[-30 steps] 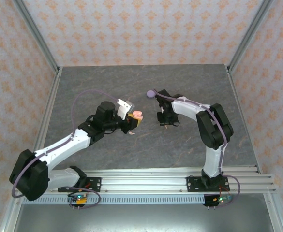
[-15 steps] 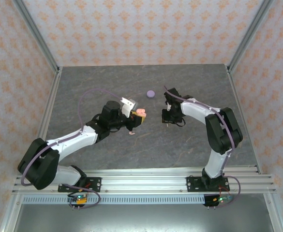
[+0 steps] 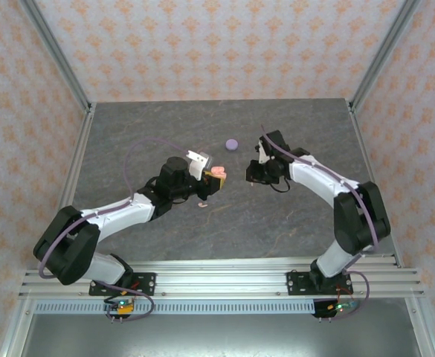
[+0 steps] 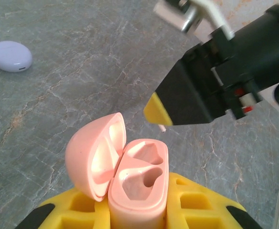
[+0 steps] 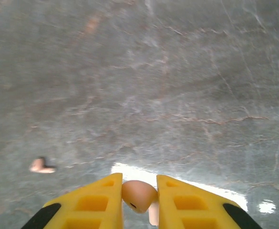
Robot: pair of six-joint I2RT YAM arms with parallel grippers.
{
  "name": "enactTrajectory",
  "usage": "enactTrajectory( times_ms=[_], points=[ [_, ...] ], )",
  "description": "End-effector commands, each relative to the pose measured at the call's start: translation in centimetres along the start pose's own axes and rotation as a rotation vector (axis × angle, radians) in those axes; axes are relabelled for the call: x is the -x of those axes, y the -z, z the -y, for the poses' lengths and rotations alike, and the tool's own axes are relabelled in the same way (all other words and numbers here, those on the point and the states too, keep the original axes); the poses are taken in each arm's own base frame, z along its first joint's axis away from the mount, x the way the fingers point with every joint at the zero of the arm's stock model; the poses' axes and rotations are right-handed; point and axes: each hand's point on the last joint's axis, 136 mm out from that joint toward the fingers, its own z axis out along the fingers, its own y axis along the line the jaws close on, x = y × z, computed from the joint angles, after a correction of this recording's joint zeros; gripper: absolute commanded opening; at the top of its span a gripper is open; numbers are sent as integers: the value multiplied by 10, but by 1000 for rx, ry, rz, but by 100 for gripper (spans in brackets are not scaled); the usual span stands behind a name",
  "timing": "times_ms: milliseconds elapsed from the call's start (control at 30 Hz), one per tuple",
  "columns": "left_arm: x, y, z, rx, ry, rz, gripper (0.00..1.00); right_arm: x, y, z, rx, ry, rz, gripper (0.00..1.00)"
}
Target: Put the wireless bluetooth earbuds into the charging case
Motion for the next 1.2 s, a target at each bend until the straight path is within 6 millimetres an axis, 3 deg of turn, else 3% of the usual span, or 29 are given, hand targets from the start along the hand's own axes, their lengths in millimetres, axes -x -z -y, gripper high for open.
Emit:
enactTrajectory(
  times_ms=[0,300,467,800,1167],
  points=[
    [9,-3,4,-18,9,57,11,13,27,-26,110,32,88,21],
    [17,-9,16,-96,32,91,11,32,84,-73,291,91,217,22],
    [20,-14,28,-149,27,96,11,38,104,-92,375,105,247,22],
    [36,-20,47,-232,46,155,11,40,121,-113,455,134,281,23],
    [48,-21,61,-270,35,184,11,37,116,-121,466,158,265,23]
  ],
)
